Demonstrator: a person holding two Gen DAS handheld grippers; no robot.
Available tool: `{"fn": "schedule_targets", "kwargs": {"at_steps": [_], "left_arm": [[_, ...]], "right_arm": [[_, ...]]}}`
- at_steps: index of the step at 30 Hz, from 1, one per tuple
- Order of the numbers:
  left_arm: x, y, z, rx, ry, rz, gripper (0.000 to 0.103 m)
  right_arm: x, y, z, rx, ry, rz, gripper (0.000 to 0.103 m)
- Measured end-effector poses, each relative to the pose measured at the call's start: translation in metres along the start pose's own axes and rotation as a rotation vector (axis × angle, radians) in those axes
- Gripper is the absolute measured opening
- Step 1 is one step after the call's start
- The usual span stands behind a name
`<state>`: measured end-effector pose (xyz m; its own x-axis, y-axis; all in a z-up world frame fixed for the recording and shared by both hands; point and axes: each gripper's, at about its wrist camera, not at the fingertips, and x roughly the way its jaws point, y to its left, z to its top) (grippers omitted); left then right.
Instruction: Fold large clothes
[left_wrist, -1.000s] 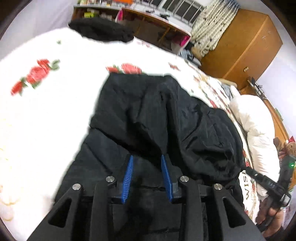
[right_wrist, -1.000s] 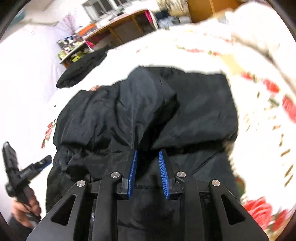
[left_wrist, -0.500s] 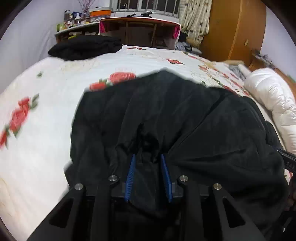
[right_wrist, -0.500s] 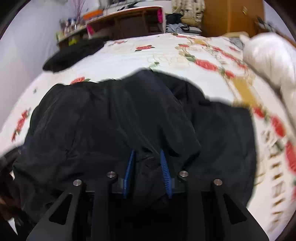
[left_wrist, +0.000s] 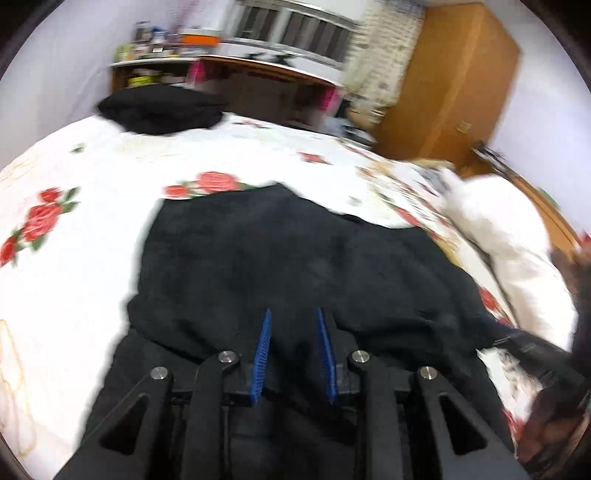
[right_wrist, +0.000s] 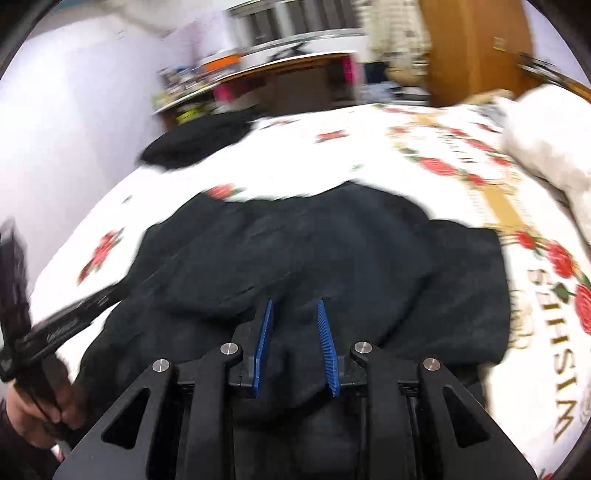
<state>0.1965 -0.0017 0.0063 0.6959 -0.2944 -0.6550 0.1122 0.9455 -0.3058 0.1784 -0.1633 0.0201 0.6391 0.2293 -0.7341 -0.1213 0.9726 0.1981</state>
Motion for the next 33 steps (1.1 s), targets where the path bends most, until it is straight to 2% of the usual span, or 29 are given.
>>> {"fn": "schedule_targets", "kwargs": {"at_steps": [1,3,4,5,6,8,10,14,18,21,24,29,33], "left_arm": [[0.007,-0.012,-0.006,0.045,0.022,-0.019,0.027],[0.035,-0.023,-0.024,0.131,0.097,0.01,0.027],[0.053,-0.017,-0.034,0.129,0.152,0.032,0.027],[0.063,-0.008,-0.041,0.091,0.172,0.017,0.027],[0.066,-0.003,-0.045,0.068,0.16,-0.001,0.025],[0.068,-0.004,-0.047,0.093,0.148,0.015,0.024],[0.072,-0.01,-0.049,0.144,0.136,0.05,0.024],[0.079,-0.012,-0.045,0.125,0.144,0.057,0.024],[0.062,-0.01,-0.038,0.119,0.188,0.054,0.024],[0.039,-0.01,-0.032,0.077,0.207,0.032,0.025],[0.012,-0.008,-0.041,0.061,0.199,0.041,0.03],[-0.029,0.0,-0.065,0.025,0.195,0.05,0.03],[-0.057,0.002,-0.085,0.038,0.192,0.062,0.03]], "right_arm": [[0.009,0.009,-0.009,-0.022,0.031,0.001,0.026],[0.037,0.007,-0.027,-0.014,0.125,-0.021,0.026],[0.048,0.001,-0.034,0.005,0.164,-0.034,0.025],[0.06,-0.008,-0.044,0.03,0.194,-0.041,0.023],[0.065,-0.015,-0.051,0.048,0.196,-0.027,0.02],[0.067,-0.019,-0.058,0.052,0.182,-0.016,0.018],[0.07,-0.013,-0.058,0.015,0.177,-0.047,0.018],[0.08,-0.006,-0.052,-0.001,0.193,-0.08,0.017],[0.082,0.0,-0.037,-0.01,0.24,-0.09,0.018],[0.057,0.003,-0.024,0.041,0.236,-0.08,0.021],[0.03,0.004,-0.032,0.074,0.212,-0.071,0.023],[-0.01,0.012,-0.054,0.079,0.184,-0.06,0.023],[-0.035,0.016,-0.066,0.067,0.171,-0.042,0.024]]}}
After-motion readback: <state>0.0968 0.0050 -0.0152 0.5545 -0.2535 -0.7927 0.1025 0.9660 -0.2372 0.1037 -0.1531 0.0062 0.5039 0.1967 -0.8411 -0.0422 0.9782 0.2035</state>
